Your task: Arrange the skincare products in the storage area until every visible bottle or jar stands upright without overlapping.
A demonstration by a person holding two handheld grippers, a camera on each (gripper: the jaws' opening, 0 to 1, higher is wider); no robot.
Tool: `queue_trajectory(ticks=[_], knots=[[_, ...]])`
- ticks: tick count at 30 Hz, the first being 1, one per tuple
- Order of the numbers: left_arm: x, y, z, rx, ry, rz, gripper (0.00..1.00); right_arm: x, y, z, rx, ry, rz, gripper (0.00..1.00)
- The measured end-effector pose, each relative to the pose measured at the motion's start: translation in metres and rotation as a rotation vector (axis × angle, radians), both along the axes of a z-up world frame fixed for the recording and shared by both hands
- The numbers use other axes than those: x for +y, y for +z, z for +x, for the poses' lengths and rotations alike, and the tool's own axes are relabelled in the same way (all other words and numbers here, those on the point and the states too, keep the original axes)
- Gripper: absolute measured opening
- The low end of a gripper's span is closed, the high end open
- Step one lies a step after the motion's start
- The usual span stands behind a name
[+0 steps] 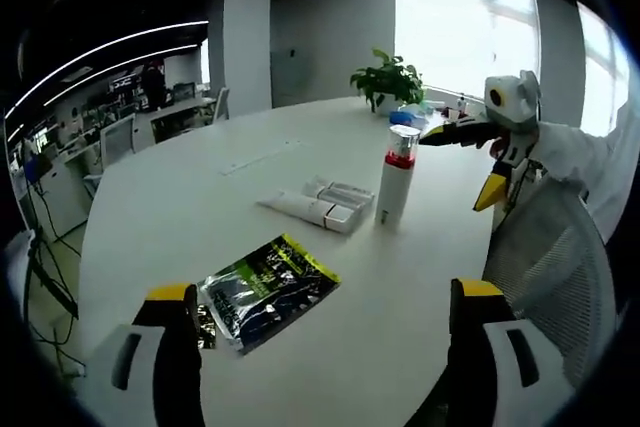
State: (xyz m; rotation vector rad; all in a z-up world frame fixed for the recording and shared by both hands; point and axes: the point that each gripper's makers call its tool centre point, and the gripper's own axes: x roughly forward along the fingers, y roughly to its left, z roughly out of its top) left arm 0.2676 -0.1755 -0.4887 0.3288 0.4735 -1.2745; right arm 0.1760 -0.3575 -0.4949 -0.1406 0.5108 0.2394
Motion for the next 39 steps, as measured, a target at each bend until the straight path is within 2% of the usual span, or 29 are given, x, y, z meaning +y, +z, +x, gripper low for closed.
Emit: queue_trajectory(ticks=[11,32,37,39], knots=[[0.008,-0.002,-0.004,0.012,0.013,0.001,0.99,0.000,-0.002,-0.007,0.006,-0.017,0.017,0.99],[0.007,-0.007,-0.003,0.025,0.017,-0.007,0.99,-0.004,-0.011,-0.006,0.032,0.013,0.010,0.99],[0.006,-0.010,-0.003,0.032,0.014,-0.001,0.99,-0.008,-0.014,-0.005,0.046,0.032,-0.002,0.95],[0.002,-0.009,-0.009,0.035,0.012,0.002,0.99,-0.010,-0.015,-0.005,0.047,0.037,-0.001,0.92]])
